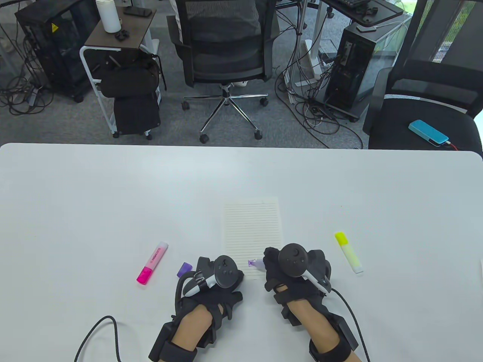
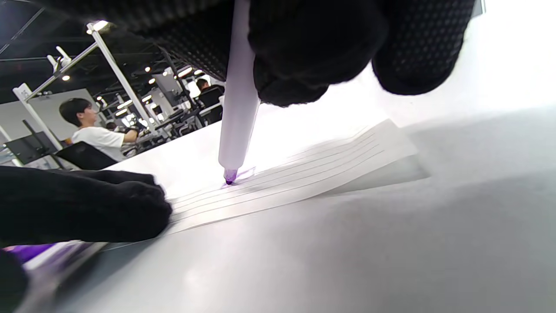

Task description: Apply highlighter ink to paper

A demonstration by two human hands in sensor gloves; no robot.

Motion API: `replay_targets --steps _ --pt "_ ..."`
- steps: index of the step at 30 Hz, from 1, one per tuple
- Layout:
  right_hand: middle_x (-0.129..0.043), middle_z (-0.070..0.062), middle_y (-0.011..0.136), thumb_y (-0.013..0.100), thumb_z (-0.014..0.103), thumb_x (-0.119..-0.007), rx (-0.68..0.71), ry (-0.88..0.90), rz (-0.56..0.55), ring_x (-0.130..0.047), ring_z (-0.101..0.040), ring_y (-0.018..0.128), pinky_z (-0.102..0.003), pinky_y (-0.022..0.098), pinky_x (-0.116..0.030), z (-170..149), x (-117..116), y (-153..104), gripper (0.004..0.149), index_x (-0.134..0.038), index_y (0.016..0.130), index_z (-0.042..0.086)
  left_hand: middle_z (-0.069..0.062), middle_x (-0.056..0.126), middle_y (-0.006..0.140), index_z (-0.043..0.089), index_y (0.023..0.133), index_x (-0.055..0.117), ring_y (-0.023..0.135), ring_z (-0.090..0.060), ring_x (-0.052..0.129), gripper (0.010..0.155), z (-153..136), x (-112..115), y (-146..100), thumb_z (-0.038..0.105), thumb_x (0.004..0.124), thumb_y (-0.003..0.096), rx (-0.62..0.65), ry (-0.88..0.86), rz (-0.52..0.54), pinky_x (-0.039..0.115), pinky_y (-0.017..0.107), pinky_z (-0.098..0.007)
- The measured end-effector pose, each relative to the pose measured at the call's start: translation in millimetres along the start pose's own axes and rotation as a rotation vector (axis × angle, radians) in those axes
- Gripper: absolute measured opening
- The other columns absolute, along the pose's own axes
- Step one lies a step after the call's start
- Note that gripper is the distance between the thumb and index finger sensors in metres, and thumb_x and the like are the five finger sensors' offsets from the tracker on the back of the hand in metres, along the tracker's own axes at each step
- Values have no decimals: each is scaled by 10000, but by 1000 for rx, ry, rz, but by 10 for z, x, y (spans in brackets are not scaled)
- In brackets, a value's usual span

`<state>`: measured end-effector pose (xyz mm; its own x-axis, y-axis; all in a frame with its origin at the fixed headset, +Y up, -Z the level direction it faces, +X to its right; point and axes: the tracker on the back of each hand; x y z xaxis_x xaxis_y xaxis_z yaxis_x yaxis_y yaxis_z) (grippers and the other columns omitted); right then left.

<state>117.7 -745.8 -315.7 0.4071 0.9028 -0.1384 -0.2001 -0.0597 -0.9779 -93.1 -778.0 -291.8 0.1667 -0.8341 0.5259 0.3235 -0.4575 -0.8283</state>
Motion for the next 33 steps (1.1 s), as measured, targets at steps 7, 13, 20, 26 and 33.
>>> replay_targets --steps 7,13,20,26,33 --pt "-911 -194 674 625 330 -757 0 -19 -41 -914 -245 330 -539 500 -782 -21 -31 9 383 -788 955 137 48 324 1157 363 1058 498 1066 -406 297 661 -1 1 -2 512 699 447 0 0 0 311 715 -674" --pt "-909 -192 678 626 330 -756 -7 -27 -59 -913 -249 336 -541 505 -778 -34 -37 8 382 -789 954 138 47 324 1157 362 1059 498 1065 -407 300 662 0 0 -2 511 700 446 0 2 0 311 714 -674" --pt "-917 -192 663 622 324 -759 -15 -29 3 -914 -248 319 -540 497 -785 -9 -3 1 378 -796 943 127 48 324 1156 362 1058 499 1066 -408 299 662 -1 2 -1 512 700 445 0 1 0 312 714 -675" --pt "-905 -195 680 630 326 -745 -20 -36 -41 -911 -247 334 -541 502 -778 -38 -26 6 381 -777 959 136 48 322 1157 362 1058 497 1066 -407 298 662 -1 2 -3 512 700 446 0 1 1 311 715 -674" --pt "-909 -192 676 629 328 -748 -23 -46 -54 -911 -246 332 -538 503 -780 -24 -24 -6 380 -783 955 136 48 321 1157 361 1059 496 1065 -408 297 663 -1 3 -2 511 701 446 -1 1 0 312 714 -674"
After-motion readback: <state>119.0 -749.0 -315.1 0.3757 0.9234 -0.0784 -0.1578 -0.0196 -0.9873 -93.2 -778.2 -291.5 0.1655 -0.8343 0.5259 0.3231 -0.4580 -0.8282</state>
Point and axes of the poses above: the tracker on the back of each hand, its own z axis roughly to the thumb side, its own y axis roughly from the wrist to the fingertips, x = y × z
